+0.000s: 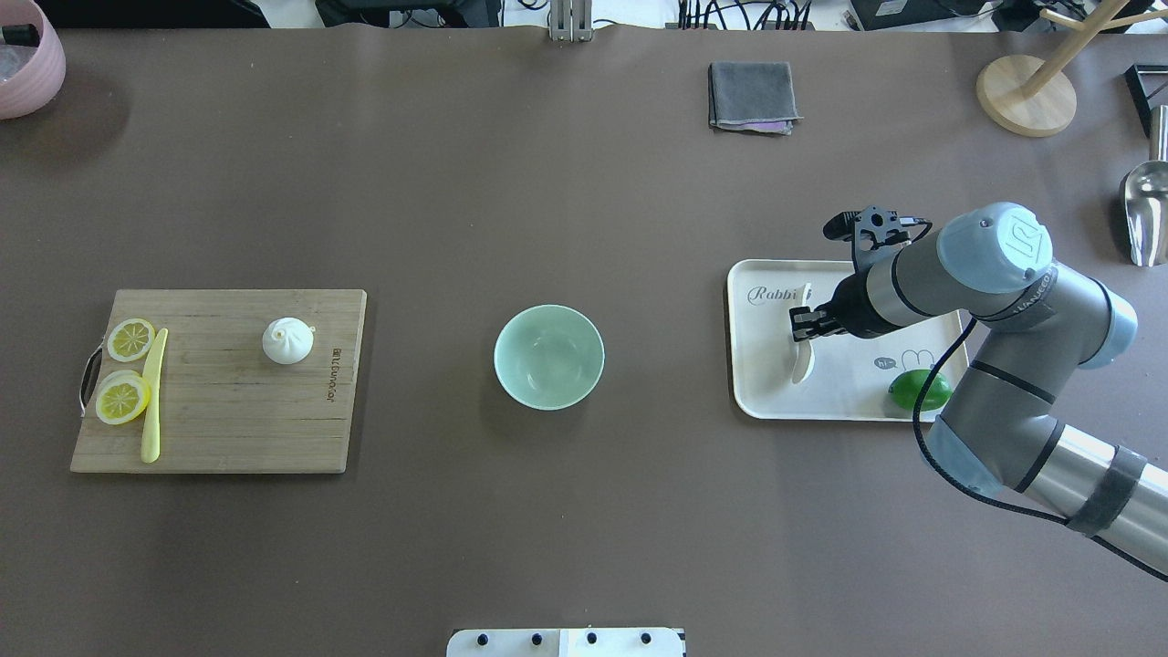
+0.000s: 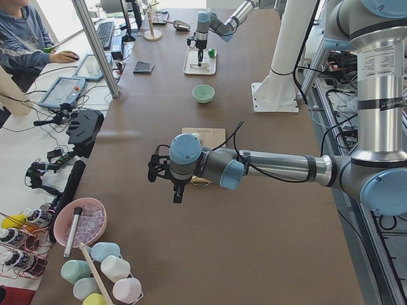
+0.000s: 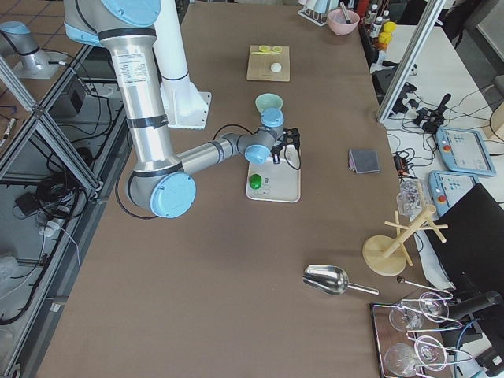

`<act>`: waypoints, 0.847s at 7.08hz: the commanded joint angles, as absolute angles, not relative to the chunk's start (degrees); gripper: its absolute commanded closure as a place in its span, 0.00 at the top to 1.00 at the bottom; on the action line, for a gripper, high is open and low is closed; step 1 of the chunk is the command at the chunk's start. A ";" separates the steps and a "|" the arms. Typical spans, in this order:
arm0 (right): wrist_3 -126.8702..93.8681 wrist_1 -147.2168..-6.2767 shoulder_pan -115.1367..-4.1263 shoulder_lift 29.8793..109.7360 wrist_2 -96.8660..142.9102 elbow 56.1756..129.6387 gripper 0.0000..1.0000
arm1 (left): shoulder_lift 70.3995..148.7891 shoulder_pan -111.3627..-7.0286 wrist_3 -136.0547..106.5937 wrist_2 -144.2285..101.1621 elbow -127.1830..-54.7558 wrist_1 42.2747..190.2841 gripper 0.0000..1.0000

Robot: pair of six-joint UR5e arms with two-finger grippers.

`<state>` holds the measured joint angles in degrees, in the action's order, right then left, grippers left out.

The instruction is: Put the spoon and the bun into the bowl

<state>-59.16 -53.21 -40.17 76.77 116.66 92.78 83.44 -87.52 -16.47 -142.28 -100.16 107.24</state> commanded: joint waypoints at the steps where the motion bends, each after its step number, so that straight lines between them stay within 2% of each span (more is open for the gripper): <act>1: -59.15 -54.91 -40.60 75.60 116.81 93.42 0.00 | 84.11 -84.58 -23.32 -142.03 -100.45 107.49 0.98; 6: -63.42 -66.61 -41.92 62.34 117.33 94.40 0.00 | 85.16 -65.79 -48.46 -129.85 -103.26 117.84 0.98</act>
